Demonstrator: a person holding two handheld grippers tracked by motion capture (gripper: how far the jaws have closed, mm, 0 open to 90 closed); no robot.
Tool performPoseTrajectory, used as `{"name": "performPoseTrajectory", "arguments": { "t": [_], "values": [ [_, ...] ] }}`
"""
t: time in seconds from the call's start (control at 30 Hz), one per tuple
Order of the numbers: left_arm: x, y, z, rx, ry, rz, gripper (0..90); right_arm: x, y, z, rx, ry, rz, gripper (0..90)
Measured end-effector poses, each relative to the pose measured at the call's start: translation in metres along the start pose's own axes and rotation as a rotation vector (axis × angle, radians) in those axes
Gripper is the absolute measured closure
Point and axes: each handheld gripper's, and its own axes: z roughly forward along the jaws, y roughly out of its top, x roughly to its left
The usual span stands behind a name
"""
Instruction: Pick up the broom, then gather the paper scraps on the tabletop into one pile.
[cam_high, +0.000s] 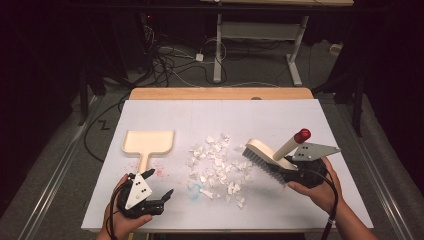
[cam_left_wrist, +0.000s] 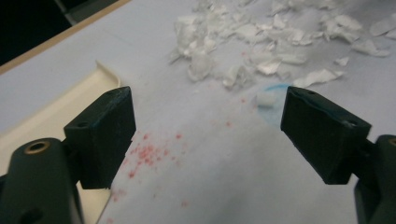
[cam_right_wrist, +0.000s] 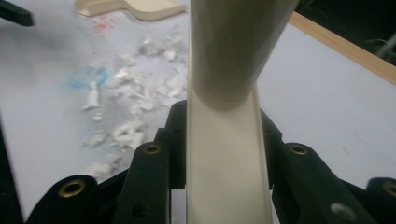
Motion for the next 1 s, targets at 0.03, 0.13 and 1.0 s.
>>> {"name": "performPoseTrajectory", "arguments": {
  "t": [0.03, 0.13, 1.0],
  "values": [
    [0.0, 0.0, 0.0, 0.0, 0.0, 0.0, 16.8, 0.0, 0.0, 0.0, 0.0, 0.0, 0.0, 67.8],
    [-0.002, 0.0, 0.003, 0.009, -0.013, -0.024, 16.8, -0.008, -0.003, 0.002, 0.013, -0.044, 0.008, 67.8],
    [-0.003, -0.007, 0.01, 0.078, -0.038, 0.009, 17.1, -0.055, -0.01, 0.041, 0.097, -0.239, 0.072, 67.8]
  ]
}}
